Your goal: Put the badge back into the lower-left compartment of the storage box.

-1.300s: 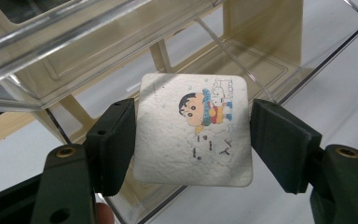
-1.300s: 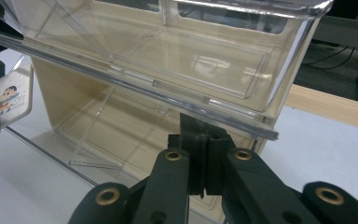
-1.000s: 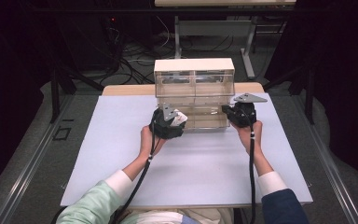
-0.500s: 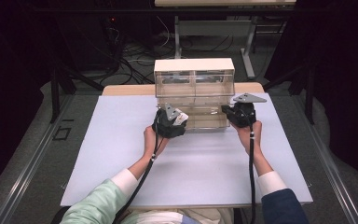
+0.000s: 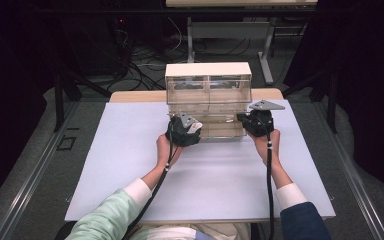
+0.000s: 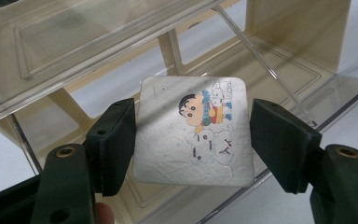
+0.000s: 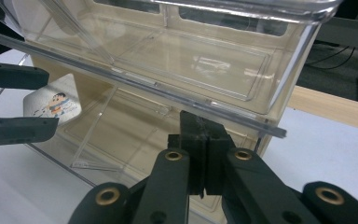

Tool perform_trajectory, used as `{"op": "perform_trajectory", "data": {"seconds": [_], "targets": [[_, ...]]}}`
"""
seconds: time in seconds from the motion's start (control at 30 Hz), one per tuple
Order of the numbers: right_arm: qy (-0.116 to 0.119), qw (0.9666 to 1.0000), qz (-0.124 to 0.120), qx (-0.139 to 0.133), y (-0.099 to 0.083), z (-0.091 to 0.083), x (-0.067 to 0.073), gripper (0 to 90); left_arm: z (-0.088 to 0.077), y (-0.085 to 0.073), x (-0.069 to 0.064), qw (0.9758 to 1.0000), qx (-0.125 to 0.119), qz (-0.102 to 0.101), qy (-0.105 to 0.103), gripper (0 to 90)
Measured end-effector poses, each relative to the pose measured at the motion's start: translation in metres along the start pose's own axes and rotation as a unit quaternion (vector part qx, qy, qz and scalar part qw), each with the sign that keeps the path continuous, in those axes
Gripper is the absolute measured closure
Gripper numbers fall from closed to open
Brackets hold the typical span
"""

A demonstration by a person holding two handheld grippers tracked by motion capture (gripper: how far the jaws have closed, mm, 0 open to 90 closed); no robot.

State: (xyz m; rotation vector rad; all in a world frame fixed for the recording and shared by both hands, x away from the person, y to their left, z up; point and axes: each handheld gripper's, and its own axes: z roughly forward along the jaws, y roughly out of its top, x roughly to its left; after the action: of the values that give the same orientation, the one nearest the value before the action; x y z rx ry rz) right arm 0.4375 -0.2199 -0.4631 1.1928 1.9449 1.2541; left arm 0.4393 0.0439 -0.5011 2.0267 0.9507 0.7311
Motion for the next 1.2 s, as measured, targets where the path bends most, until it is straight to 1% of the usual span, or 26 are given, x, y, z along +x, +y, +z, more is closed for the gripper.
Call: {"op": "perform_trajectory", "data": {"seconds": [0.03,0.1,0.13,0.17,0.23,0.27,0.3,0.37,0.43,0.47,0.5,0.53,0.6,0.63,0.67,0.73,0.8,0.83,0.87,0.9,0.93,0.97,1.07,1.13,1.2], "targets": [[0.000,1.0000,-0.002,0.000,0.000,0.000,0.000,90.0,0.001,0.000,0.000,1.0000,-0.003,-0.001,0.002,33.7],[0.003,1.0000,-0.001,-0.002,0.000,0.001,0.001,90.0,0.003,0.000,0.000,1.0000,-0.001,-0.003,0.001,33.7],[0.002,1.0000,-0.004,-0.001,0.000,0.000,0.001,90.0,0.004,0.000,-0.001,1.0000,0.003,0.001,0.000,33.6],[0.001,1.0000,-0.004,-0.001,0.000,0.001,0.001,90.0,0.004,0.000,-0.002,1.0000,0.004,0.003,0.003,33.7],[0.006,1.0000,-0.002,-0.002,0.000,0.001,0.001,90.0,0.006,0.001,-0.002,1.0000,0.002,0.004,0.006,33.7],[0.003,1.0000,-0.003,-0.003,0.000,0.002,0.001,90.0,0.007,0.002,-0.001,0.9999,0.000,0.009,0.010,33.7],[0.004,1.0000,-0.003,-0.002,0.000,0.002,0.001,90.0,0.008,0.002,-0.001,0.9999,-0.003,0.002,0.012,33.7],[0.004,1.0000,-0.003,-0.002,0.000,0.002,0.001,90.0,0.010,0.002,-0.002,0.9999,-0.004,0.002,0.016,33.6],[0.007,1.0000,0.000,-0.002,0.000,0.001,0.001,90.0,0.013,0.000,-0.003,0.9998,0.001,-0.004,0.019,33.4],[0.007,1.0000,0.001,-0.001,0.000,0.001,0.002,90.0,0.015,0.000,-0.003,0.9999,0.005,0.002,0.016,32.1],[0.006,1.0000,-0.003,-0.002,0.000,0.001,0.001,90.0,0.015,0.000,-0.003,0.9999,0.007,-0.003,0.011,27.3],[0.006,1.0000,-0.002,-0.002,0.000,0.001,0.001,90.0,0.014,0.000,-0.002,0.9999,0.006,-0.007,0.012,23.0],[0.006,1.0000,-0.004,-0.001,0.000,0.001,0.001,90.0,0.010,0.000,-0.001,0.9999,0.000,-0.009,0.007,16.8],[0.007,1.0000,-0.003,0.000,0.000,0.001,0.001,90.0,0.006,0.001,0.000,0.9999,-0.003,-0.008,0.006,16.0],[0.003,1.0000,-0.005,0.001,0.000,0.000,0.001,90.0,0.002,0.001,0.001,0.9999,-0.008,-0.009,0.003,15.5],[0.003,1.0000,-0.004,0.002,0.000,-0.001,0.002,90.0,-0.004,0.002,0.001,0.9999,-0.016,-0.002,0.000,14.9],[0.005,1.0000,-0.003,0.001,0.000,0.000,0.002,90.0,-0.010,0.001,0.001,0.9998,-0.015,0.004,-0.007,14.3],[0.004,1.0000,-0.003,0.001,0.000,0.000,0.002,90.0,-0.013,0.001,0.001,0.9997,-0.017,0.012,-0.008,14.1],[0.005,1.0000,-0.002,0.002,0.000,0.000,0.002,90.0,-0.015,0.000,0.000,0.9997,-0.016,0.014,-0.010,13.8],[0.007,1.0000,0.000,0.002,0.000,0.000,0.002,90.0,-0.017,-0.001,0.001,0.9996,-0.015,0.018,-0.015,13.3],[0.006,1.0000,-0.001,0.002,0.000,0.000,0.002,90.0,-0.020,-0.002,0.001,0.9995,-0.009,0.025,-0.019,12.8],[0.007,1.0000,-0.002,0.002,0.000,0.000,0.002,90.0,-0.022,-0.003,0.002,0.9994,-0.010,0.028,-0.020,12.1],[0.008,1.0000,-0.002,0.003,0.000,0.000,0.002,90.0,-0.028,-0.007,0.003,0.9991,-0.002,0.032,-0.028,11.2],[0.012,0.9999,0.005,0.003,0.000,0.000,0.002,90.0,-0.031,-0.010,0.005,0.9988,0.002,0.036,-0.033,10.6],[0.009,1.0000,-0.002,0.002,0.000,0.001,0.001,90.0,-0.035,-0.013,0.007,0.9984,0.008,0.040,-0.040,10.1]]}}
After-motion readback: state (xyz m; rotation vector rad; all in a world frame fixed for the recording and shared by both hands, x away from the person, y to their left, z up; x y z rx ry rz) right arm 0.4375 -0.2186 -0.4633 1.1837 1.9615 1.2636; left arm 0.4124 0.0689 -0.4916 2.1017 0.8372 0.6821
